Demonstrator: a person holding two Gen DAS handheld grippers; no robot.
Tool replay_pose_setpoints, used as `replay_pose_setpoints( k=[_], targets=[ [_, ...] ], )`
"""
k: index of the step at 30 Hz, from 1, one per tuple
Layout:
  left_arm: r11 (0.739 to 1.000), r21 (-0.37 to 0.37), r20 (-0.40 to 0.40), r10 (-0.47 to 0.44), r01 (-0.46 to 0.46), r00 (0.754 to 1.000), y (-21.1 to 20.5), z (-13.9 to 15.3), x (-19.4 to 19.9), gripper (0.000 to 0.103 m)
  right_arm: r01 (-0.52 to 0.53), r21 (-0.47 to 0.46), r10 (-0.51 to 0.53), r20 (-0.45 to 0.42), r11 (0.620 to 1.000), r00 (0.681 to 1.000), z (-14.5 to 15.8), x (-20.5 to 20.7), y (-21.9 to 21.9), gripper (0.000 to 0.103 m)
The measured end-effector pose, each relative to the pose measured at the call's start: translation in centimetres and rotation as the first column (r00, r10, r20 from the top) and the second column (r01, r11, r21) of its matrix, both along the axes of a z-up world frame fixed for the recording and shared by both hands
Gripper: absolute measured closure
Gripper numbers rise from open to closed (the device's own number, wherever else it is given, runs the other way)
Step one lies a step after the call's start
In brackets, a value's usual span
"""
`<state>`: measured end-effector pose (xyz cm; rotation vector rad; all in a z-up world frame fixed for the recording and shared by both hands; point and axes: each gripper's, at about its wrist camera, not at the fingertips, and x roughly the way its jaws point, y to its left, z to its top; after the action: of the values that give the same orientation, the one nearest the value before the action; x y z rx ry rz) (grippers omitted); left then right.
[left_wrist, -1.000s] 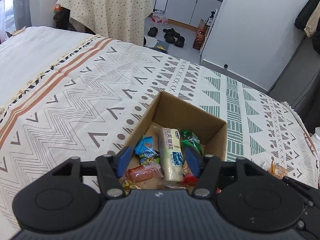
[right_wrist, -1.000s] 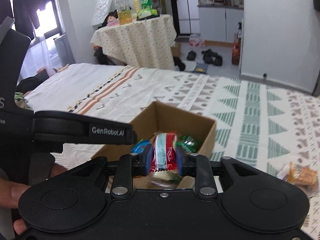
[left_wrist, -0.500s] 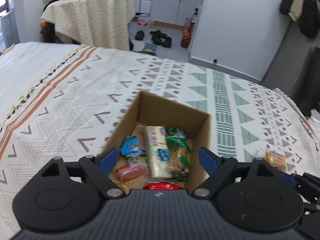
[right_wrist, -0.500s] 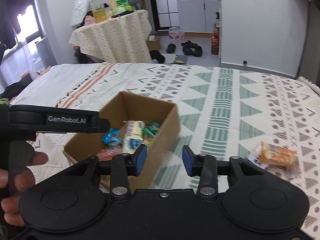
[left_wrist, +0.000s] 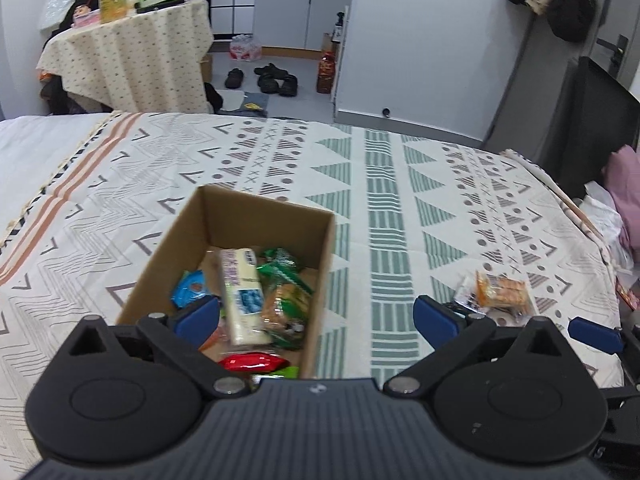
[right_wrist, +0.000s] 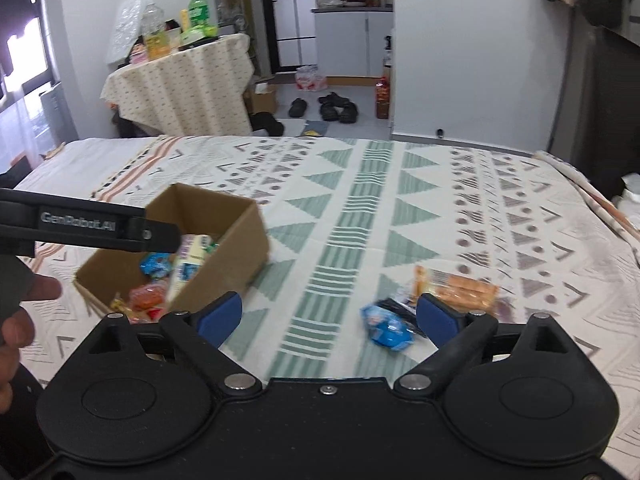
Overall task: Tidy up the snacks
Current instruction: 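Move both tools back to the remaining snacks on the bed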
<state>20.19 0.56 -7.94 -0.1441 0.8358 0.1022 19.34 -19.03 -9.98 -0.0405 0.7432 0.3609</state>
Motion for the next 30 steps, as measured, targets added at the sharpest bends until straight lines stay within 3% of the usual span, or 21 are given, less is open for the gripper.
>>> replay_pose_setpoints(
  k=[14,25,30],
  targets=[
    [0.994,-0.004,-0.063,-0.111,0.111,0.992,-5.9,-1.7,2.3,0.001,0.138,0.058,-0.137,-0.017,0.989,0.990,-2.6,0.7,-6.9,0.004],
    [0.994,-0.013,-0.073,-0.106,0.106,0.992,-9.3,-3.1,4.9,0.001,0.290,0.137,-0.285,-0.055,0.947,0.957,-5.9,2.4,-10.9,0.004],
    [0.996,-0.036,-0.103,-0.088,0.084,0.991,-10.7,-4.9,6.1,0.003,0.306,0.149,-0.297,-0.083,0.940,0.951,-7.2,3.5,-11.9,0.014]
  ],
)
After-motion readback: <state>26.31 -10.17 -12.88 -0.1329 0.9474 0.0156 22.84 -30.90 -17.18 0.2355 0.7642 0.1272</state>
